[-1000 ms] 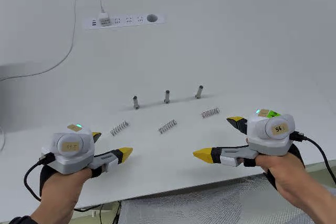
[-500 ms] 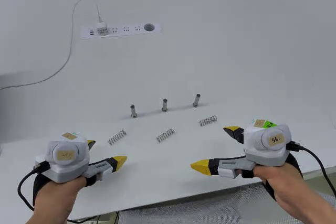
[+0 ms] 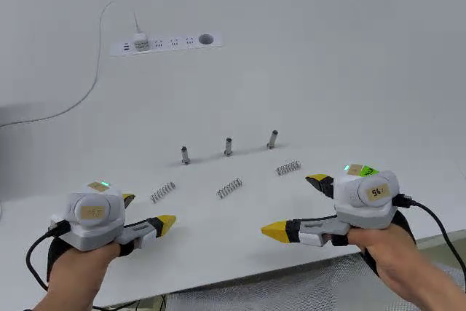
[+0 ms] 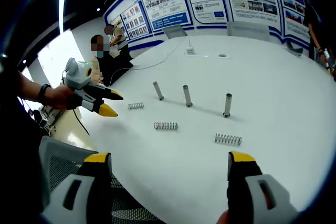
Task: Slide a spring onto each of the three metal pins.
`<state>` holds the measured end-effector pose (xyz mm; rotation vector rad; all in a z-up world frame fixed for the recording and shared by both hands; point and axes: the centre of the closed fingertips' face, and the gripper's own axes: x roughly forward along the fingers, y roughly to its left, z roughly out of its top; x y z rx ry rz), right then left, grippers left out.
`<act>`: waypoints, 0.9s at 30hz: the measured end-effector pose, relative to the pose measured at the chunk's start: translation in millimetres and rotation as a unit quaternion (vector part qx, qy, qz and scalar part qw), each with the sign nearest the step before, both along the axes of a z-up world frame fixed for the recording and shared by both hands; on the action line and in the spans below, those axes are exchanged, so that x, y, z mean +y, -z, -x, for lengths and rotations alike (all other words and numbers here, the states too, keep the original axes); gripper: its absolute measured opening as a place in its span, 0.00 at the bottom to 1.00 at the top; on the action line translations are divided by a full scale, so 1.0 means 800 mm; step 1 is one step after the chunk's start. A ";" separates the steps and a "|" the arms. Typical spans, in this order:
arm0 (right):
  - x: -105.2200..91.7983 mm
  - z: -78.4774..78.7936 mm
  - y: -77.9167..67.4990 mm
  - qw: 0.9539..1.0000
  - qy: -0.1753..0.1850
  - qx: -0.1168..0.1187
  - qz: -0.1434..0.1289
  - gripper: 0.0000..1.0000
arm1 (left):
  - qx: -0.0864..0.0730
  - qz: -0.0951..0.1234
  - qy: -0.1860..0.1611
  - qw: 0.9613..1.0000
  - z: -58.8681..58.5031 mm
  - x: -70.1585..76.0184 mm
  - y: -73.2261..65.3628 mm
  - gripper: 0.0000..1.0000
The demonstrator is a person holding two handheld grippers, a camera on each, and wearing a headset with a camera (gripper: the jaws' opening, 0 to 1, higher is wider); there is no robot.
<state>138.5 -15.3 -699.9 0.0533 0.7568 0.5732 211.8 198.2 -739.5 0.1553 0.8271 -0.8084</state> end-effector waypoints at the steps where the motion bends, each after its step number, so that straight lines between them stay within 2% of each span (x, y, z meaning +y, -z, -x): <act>1: 0.000 0.000 0.000 1.000 0.000 0.000 0.001 0.93 | 0.000 -0.001 0.001 1.000 -0.001 0.000 0.001 0.58; 18: -0.005 0.004 0.001 1.000 0.004 0.005 0.003 0.92 | -0.002 -0.008 0.015 1.000 -0.017 -0.007 0.008 0.46; 27: -0.006 0.007 0.002 1.000 0.006 0.008 0.003 0.92 | 0.007 -0.015 0.013 1.000 -0.023 -0.008 0.026 0.39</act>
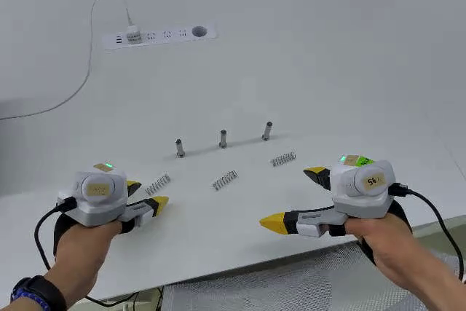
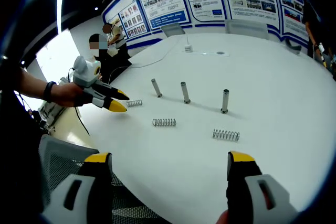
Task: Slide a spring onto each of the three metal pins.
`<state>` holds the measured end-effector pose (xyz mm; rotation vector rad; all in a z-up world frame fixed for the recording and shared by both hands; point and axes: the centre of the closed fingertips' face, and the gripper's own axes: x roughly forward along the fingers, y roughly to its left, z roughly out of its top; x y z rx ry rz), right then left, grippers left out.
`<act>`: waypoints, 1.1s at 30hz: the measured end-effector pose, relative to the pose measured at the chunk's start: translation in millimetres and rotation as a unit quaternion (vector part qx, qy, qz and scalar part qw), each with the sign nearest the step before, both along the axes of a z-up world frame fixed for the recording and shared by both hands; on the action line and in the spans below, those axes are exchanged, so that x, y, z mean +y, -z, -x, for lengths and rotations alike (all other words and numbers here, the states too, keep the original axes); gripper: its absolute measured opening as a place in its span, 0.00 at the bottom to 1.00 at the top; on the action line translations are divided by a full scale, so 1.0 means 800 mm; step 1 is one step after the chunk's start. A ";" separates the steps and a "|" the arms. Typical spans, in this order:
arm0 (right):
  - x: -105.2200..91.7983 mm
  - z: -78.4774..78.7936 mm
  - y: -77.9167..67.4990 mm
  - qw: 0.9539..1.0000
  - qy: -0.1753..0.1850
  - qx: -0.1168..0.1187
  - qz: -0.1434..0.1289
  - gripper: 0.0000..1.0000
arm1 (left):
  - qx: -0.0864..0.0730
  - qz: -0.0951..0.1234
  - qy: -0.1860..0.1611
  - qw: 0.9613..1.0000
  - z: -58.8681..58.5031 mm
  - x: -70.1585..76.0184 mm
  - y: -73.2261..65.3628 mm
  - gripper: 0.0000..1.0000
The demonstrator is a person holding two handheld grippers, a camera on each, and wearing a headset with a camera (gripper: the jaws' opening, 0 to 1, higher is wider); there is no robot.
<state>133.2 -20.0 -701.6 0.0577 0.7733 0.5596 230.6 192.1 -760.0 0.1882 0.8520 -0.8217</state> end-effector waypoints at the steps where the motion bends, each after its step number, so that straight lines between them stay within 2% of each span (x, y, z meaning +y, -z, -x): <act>1: -0.001 0.000 0.000 1.000 0.001 0.001 0.000 0.92 | 0.001 -0.001 0.000 1.000 0.000 0.000 0.002 0.38; 4: -0.004 0.001 0.001 1.000 0.003 0.002 0.001 0.92 | 0.004 -0.001 -0.006 1.000 -0.003 0.002 0.006 0.36; 11: -0.008 0.003 0.002 1.000 0.007 0.004 0.000 0.92 | -0.004 -0.008 -0.001 1.000 -0.010 0.002 0.009 0.30; 13: -0.007 0.003 0.002 1.000 0.008 0.005 -0.001 0.92 | -0.008 -0.010 0.002 1.000 -0.011 0.002 0.009 0.27; 14: -0.007 0.003 0.002 1.000 0.009 0.005 -0.001 0.92 | -0.016 -0.016 0.009 1.000 -0.013 0.003 0.010 0.26; 23: -0.004 0.003 0.003 1.000 0.008 0.006 -0.004 0.91 | -0.025 -0.030 0.021 0.999 -0.012 0.005 0.010 0.16; 28: -0.004 0.004 0.004 1.000 0.006 0.008 -0.004 0.91 | -0.041 -0.048 0.044 0.997 -0.010 0.003 0.010 0.12; 33: -0.003 0.005 0.004 1.000 0.005 0.008 -0.004 0.91 | -0.038 -0.046 0.048 0.997 -0.009 0.002 0.009 0.11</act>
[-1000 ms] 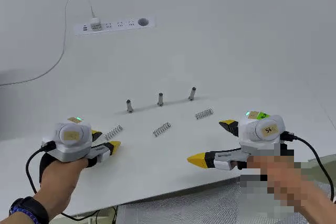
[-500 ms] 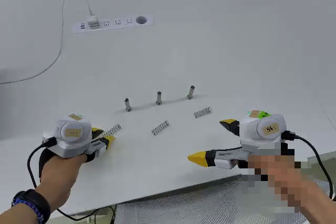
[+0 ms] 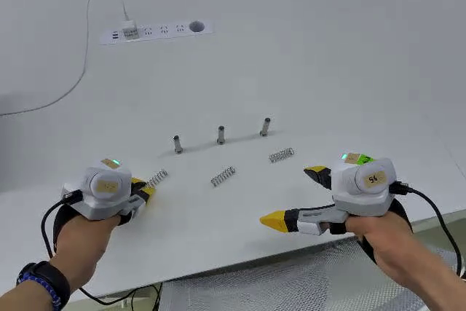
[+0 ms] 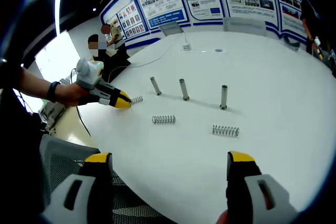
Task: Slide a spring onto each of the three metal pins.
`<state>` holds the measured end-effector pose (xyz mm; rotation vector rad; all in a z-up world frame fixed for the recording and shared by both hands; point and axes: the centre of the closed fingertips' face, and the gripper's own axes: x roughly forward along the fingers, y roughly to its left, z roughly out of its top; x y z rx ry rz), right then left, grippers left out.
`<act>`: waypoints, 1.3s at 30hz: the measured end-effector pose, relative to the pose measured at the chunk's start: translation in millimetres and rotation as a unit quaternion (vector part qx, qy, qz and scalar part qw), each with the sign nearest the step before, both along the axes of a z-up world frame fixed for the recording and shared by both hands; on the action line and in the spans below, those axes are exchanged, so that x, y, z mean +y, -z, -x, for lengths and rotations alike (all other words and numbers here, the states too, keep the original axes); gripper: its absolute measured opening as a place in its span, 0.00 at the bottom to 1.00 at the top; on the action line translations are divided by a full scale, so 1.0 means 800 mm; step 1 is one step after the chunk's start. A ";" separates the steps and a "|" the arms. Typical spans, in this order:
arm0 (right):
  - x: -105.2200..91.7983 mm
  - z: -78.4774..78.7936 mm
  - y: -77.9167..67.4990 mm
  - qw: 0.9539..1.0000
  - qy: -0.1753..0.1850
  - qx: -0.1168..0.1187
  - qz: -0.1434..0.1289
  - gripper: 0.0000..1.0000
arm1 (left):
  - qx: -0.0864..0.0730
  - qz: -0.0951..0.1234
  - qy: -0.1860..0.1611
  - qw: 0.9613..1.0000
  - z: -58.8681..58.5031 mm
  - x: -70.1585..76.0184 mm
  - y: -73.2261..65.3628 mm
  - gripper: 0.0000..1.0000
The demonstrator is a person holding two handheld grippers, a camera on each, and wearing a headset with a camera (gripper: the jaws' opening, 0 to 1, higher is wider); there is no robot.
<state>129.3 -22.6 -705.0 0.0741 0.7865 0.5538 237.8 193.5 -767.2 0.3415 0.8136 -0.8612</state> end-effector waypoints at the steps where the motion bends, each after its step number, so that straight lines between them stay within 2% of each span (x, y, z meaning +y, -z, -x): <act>1: 0.000 0.000 0.000 1.000 0.000 0.000 0.000 0.91 | 0.001 0.002 -0.001 1.000 0.001 -0.001 -0.001 0.11; 3: 0.000 0.000 0.000 1.000 0.000 0.000 -0.001 0.91 | 0.002 0.005 -0.003 1.000 0.002 -0.002 -0.003 0.11; 6: 0.000 0.000 0.000 1.000 0.001 0.000 -0.001 0.91 | 0.000 -0.007 0.002 1.000 0.005 -0.001 -0.001 0.11; 10: 0.000 0.001 0.000 1.000 0.001 0.001 -0.001 0.91 | 0.004 -0.003 -0.007 1.000 0.003 0.001 -0.002 0.12; 15: 0.002 0.002 0.001 1.000 -0.001 0.002 -0.001 0.91 | 0.009 0.004 -0.021 1.000 0.000 -0.001 -0.002 0.18; 22: 0.001 0.003 0.001 1.000 0.000 0.003 -0.001 0.91 | -0.003 -0.004 -0.012 1.000 -0.003 -0.004 0.000 0.14; 28: 0.000 0.003 0.001 1.000 0.001 0.003 -0.001 0.91 | -0.002 -0.005 -0.010 1.000 -0.002 -0.006 0.000 0.11; 33: 0.002 0.002 0.000 1.000 0.002 0.004 -0.005 0.90 | 0.006 -0.001 -0.017 1.000 0.001 -0.006 -0.001 0.11; 39: 0.006 0.001 -0.001 1.000 0.006 0.007 -0.022 0.89 | 0.006 0.012 -0.011 1.000 0.005 -0.012 -0.009 0.11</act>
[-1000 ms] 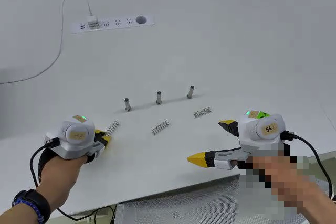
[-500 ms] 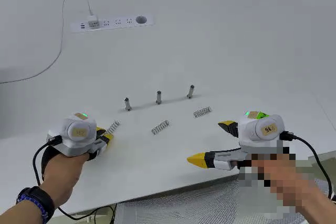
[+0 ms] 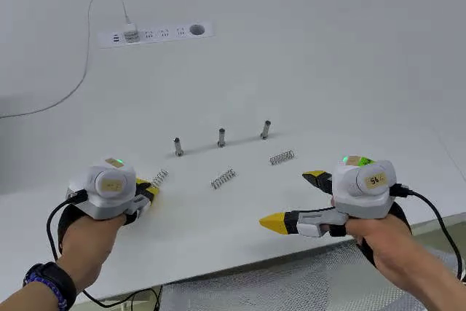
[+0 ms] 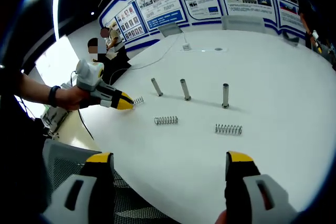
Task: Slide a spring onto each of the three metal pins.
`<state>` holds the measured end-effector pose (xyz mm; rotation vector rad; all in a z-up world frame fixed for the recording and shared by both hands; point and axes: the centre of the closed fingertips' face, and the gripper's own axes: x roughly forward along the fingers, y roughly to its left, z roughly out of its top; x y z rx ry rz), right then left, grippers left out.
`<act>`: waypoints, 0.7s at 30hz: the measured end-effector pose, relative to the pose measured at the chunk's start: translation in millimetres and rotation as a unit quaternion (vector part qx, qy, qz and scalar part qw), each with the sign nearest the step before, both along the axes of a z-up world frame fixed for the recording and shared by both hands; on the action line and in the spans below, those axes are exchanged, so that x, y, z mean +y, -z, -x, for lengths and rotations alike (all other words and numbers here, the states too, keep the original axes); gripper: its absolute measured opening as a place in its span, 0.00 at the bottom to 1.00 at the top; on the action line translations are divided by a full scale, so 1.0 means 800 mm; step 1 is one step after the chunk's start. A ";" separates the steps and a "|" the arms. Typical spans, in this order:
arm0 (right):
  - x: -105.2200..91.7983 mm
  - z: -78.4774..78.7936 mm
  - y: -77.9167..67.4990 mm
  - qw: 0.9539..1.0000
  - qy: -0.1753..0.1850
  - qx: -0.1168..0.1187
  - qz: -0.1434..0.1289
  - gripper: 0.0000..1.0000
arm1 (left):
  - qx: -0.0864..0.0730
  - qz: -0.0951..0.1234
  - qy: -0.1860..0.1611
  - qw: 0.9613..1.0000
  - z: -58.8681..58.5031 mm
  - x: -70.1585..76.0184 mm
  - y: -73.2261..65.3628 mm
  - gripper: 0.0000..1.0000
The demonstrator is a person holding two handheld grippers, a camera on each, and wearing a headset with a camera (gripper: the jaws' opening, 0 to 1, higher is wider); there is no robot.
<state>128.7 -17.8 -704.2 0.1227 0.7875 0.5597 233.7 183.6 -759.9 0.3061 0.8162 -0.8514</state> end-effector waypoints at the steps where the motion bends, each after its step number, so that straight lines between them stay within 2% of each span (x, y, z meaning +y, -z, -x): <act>1: 0.001 0.000 0.001 1.000 -0.001 0.000 -0.001 0.89 | -0.001 0.002 0.002 1.000 0.001 -0.002 -0.001 0.11; 13: 0.016 -0.009 -0.006 0.999 0.008 0.000 -0.040 0.82 | -0.013 0.024 0.049 0.998 0.022 -0.036 -0.037 0.11; 21: 0.022 -0.008 -0.007 0.999 0.005 0.003 -0.054 0.77 | -0.021 0.045 0.069 0.996 0.022 -0.065 -0.065 0.11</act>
